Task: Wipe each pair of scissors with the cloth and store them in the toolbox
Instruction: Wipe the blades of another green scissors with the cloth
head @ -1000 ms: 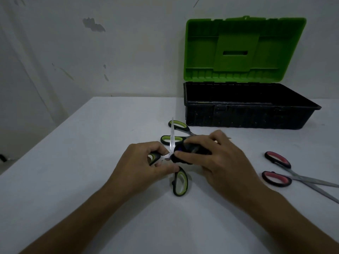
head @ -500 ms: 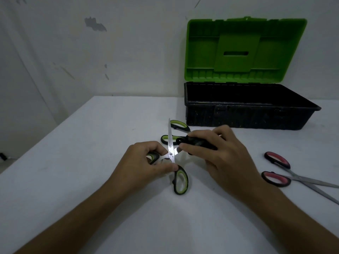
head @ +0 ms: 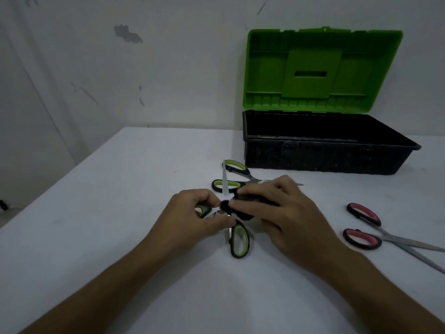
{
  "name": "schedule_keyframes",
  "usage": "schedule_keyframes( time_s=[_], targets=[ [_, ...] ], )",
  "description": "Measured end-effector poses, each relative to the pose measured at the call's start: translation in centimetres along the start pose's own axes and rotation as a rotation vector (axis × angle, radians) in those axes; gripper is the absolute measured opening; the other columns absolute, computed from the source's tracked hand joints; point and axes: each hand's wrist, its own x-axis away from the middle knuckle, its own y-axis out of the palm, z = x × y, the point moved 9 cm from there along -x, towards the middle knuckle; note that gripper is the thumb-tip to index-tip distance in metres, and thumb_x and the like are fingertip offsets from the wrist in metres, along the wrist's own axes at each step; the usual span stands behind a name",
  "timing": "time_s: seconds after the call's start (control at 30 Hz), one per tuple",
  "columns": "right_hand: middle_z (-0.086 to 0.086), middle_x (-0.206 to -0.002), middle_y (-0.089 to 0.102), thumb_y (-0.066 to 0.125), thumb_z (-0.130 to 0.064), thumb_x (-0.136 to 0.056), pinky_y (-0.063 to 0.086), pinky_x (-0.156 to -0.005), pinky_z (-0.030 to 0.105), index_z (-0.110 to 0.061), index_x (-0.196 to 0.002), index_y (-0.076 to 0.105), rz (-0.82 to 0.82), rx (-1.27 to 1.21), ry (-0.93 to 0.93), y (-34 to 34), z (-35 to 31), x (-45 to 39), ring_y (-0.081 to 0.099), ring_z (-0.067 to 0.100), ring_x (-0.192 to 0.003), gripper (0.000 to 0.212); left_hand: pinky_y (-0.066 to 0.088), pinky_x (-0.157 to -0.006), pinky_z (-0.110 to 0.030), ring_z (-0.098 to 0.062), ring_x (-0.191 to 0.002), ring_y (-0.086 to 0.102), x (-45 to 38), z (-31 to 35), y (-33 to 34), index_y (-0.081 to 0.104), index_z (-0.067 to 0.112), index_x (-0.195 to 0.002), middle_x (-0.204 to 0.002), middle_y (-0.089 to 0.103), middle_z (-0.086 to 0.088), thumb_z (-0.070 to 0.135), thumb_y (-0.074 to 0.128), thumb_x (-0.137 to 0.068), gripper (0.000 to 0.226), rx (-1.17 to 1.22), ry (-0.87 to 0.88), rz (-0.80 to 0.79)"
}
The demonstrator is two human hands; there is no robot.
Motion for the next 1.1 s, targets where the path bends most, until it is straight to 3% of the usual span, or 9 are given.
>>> schedule_keyframes(
  time_s=[0.1, 0.17, 0.27, 0.37, 0.53, 0.73, 0.83, 0.97, 1.1],
  targets=[
    [-0.007, -0.127, 0.061, 0.05, -0.016, -0.089, 0.05, -0.065, 0.036, -0.033, -0.119, 0.069, -0.063, 0.073, -0.004, 1.0, 0.5, 0.0, 0.048, 0.023, -0.093, 0.039, 0.039, -0.05, -0.028, -0.009, -0.049, 0.047, 0.1, 0.2, -0.1, 0.068, 0.025, -0.068, -0.056, 0.061, 0.011, 0.035, 0.087, -0.064, 0.022, 0.005, 0.014, 0.013],
    [-0.004, -0.123, 0.064, 0.044, -0.014, -0.089, 0.048, -0.063, 0.033, -0.029, -0.113, 0.072, -0.036, 0.122, 0.033, 0.4, 1.4, 0.1, 0.045, 0.023, -0.09, 0.04, 0.04, -0.052, -0.028, -0.011, -0.049, 0.049, 0.1, 0.1, -0.2, 0.068, 0.026, -0.067, -0.059, 0.064, 0.008, 0.036, 0.088, -0.064, 0.023, 0.014, 0.007, 0.023],
    [0.002, -0.119, 0.066, 0.05, -0.007, -0.089, 0.05, -0.062, 0.036, -0.021, -0.113, 0.073, 0.072, 0.17, 0.146, -1.4, 3.5, 0.5, 0.047, 0.027, -0.088, 0.036, 0.044, -0.054, -0.031, -0.016, -0.053, 0.055, 0.0, -0.2, -0.2, 0.07, 0.024, -0.071, -0.068, 0.069, -0.003, 0.04, 0.087, -0.062, 0.026, 0.017, -0.015, 0.022],
    [0.005, -0.12, 0.065, 0.052, -0.004, -0.092, 0.044, -0.073, 0.028, -0.014, -0.122, 0.068, 0.206, 0.123, 0.193, -3.0, 3.7, 0.9, 0.05, 0.029, -0.09, 0.035, 0.045, -0.053, -0.024, -0.009, -0.052, 0.058, 0.1, 0.1, -0.1, 0.071, 0.023, -0.072, -0.067, 0.07, 0.002, 0.04, 0.087, -0.062, 0.026, 0.026, -0.023, 0.009],
    [0.002, -0.122, 0.066, 0.062, 0.002, -0.089, 0.041, -0.08, 0.024, -0.011, -0.122, 0.067, 0.212, 0.066, 0.074, -2.8, 1.3, 0.0, 0.053, 0.029, -0.09, 0.036, 0.043, -0.05, -0.018, -0.005, -0.048, 0.055, 0.2, 0.3, -0.1, 0.071, 0.022, -0.071, -0.063, 0.068, 0.008, 0.039, 0.088, -0.062, 0.026, 0.025, -0.037, -0.001],
    [0.011, -0.12, 0.062, 0.058, 0.005, -0.09, 0.03, -0.091, 0.015, -0.004, -0.127, 0.062, 0.433, 0.086, 0.356, -6.2, 4.3, 1.1, 0.049, 0.029, -0.099, 0.038, 0.039, -0.05, -0.018, -0.006, -0.049, 0.051, 0.0, -0.2, -0.2, 0.07, 0.024, -0.069, -0.061, 0.067, 0.008, 0.042, 0.087, -0.062, 0.026, 0.017, -0.047, 0.012],
    [0.012, -0.122, 0.062, 0.059, 0.002, -0.089, 0.032, -0.094, 0.019, -0.002, -0.127, 0.061, 0.354, 0.048, 0.227, -5.4, 2.6, 0.6, 0.052, 0.029, -0.101, 0.038, 0.039, -0.05, -0.023, -0.009, -0.049, 0.05, 0.1, -0.1, -0.2, 0.07, 0.024, -0.069, -0.063, 0.068, 0.003, 0.044, 0.086, -0.062, 0.027, 0.016, -0.034, 0.011],
    [-0.001, -0.127, 0.061, 0.059, -0.005, -0.088, 0.046, -0.083, 0.029, -0.016, -0.127, 0.064, 0.007, -0.031, 0.012, -0.2, -0.2, -0.2, 0.054, 0.027, -0.097, 0.041, 0.034, -0.048, -0.025, -0.009, -0.048, 0.042, 0.0, 0.2, -0.4, 0.066, 0.025, -0.066, -0.053, 0.057, 0.008, 0.04, 0.086, -0.063, 0.026, -0.041, 0.02, 0.026],
    [-0.003, -0.125, 0.063, 0.058, 0.002, -0.085, 0.047, -0.071, 0.029, -0.017, -0.12, 0.069, 0.024, 0.08, 0.04, 0.1, 1.0, -0.2, 0.047, 0.024, -0.091, 0.041, 0.034, -0.047, -0.017, -0.006, -0.047, 0.043, 0.2, 0.7, -0.8, 0.064, 0.024, -0.065, -0.055, 0.058, 0.013, 0.04, 0.088, -0.062, 0.028, -0.055, 0.057, 0.043]
  ],
)
